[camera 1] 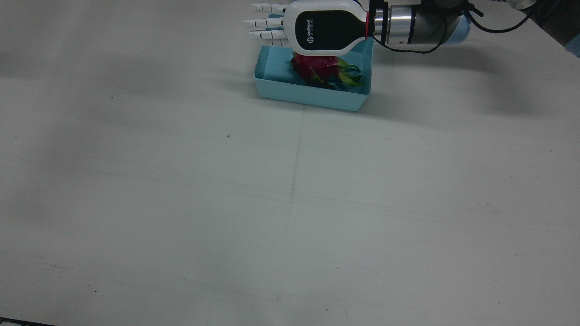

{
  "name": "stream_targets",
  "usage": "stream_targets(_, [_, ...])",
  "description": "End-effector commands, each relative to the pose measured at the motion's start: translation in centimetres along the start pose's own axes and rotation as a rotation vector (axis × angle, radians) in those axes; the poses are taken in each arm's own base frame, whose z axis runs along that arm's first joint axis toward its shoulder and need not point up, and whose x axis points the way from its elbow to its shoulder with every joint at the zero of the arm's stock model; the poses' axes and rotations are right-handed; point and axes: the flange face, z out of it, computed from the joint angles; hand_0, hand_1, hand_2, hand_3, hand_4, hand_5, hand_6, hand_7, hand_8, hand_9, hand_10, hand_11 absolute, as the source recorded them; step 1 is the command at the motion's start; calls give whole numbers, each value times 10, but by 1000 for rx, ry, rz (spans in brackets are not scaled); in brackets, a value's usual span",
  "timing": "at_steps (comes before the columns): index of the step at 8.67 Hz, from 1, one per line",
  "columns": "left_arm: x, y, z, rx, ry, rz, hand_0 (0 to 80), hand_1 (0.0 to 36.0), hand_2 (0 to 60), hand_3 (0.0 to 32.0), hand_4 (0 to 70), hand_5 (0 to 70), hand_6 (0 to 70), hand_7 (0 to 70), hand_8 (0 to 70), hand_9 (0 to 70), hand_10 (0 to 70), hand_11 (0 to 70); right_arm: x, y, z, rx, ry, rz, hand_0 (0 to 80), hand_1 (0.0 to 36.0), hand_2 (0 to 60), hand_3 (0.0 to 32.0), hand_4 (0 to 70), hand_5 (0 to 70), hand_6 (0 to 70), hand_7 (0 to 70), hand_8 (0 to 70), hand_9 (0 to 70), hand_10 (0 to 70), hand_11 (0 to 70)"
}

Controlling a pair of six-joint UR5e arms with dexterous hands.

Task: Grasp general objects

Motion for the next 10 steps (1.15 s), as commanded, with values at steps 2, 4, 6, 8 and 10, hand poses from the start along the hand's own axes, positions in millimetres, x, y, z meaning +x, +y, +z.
stream_targets(2, [17, -99, -71, 168, 72, 0, 800, 360, 600, 0, 10, 700, 21, 414, 0, 68, 45, 126, 0, 0, 0, -1, 0, 0, 0, 0, 0, 0, 0, 0, 0, 0, 0, 0, 0, 0])
stream_targets(4, [20, -216, -141, 280, 165, -22, 800, 360, 600, 0, 150, 700, 117, 503, 13, 86, 0, 38, 0, 0, 0, 1, 0, 0, 0, 0, 0, 0, 0, 0, 0, 0, 0, 0, 0, 0])
stream_targets(6, [20, -297, -253, 442, 238, 2, 800, 360, 600, 0, 336, 700, 227, 603, 35, 106, 0, 28, 0, 0, 0, 1, 0, 0, 0, 0, 0, 0, 0, 0, 0, 0, 0, 0, 0, 0])
stream_targets(8, [34, -344, -345, 585, 279, 52, 800, 360, 600, 0, 421, 700, 295, 699, 49, 125, 12, 67, 0, 0, 0, 1, 0, 0, 0, 0, 0, 0, 0, 0, 0, 0, 0, 0, 0, 0])
stream_targets(10, [16, -383, -419, 685, 295, 94, 800, 360, 600, 0, 554, 700, 395, 700, 69, 156, 101, 194, 0, 0, 0, 1, 0, 0, 0, 0, 0, 0, 0, 0, 0, 0, 0, 0, 0, 0])
